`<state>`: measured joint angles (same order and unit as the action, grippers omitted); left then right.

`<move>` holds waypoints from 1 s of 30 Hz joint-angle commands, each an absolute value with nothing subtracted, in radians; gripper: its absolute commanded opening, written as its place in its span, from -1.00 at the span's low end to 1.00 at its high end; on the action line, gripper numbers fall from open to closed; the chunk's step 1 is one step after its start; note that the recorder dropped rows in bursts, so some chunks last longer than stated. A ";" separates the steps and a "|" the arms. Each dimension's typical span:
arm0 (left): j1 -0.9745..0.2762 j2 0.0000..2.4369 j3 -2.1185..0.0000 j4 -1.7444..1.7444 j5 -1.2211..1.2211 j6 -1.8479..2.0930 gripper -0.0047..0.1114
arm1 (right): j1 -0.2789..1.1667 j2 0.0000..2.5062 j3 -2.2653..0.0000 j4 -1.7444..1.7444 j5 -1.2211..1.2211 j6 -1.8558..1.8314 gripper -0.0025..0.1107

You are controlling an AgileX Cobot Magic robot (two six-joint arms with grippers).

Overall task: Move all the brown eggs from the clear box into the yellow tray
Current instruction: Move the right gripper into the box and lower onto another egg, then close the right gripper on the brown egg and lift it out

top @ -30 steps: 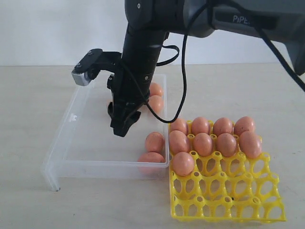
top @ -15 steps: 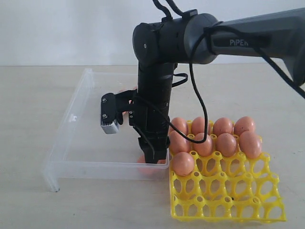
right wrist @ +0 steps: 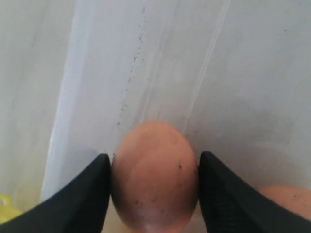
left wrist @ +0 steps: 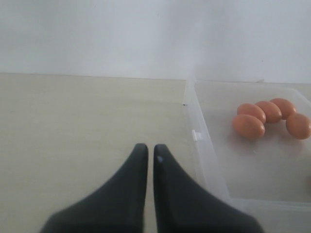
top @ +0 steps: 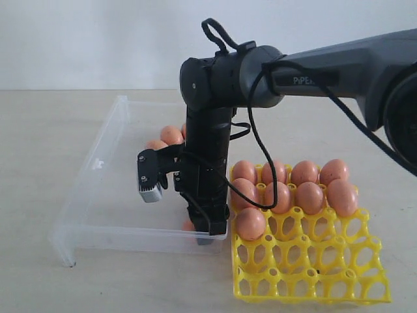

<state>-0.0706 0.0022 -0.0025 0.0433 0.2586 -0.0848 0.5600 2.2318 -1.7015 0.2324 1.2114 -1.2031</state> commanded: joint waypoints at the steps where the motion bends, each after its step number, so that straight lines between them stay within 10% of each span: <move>1: -0.067 0.000 0.000 0.041 0.250 -0.083 -0.85 | 0.557 2.236 -1.695 0.238 1.221 -1.210 -0.10; 8: -0.067 0.000 0.000 0.041 0.250 -0.083 -0.85 | 0.557 2.236 -1.695 0.238 1.188 -1.090 -0.96; 30: -0.067 0.000 0.000 0.041 0.250 -0.083 -0.85 | 0.555 1.884 -1.697 0.124 1.110 -0.714 -0.96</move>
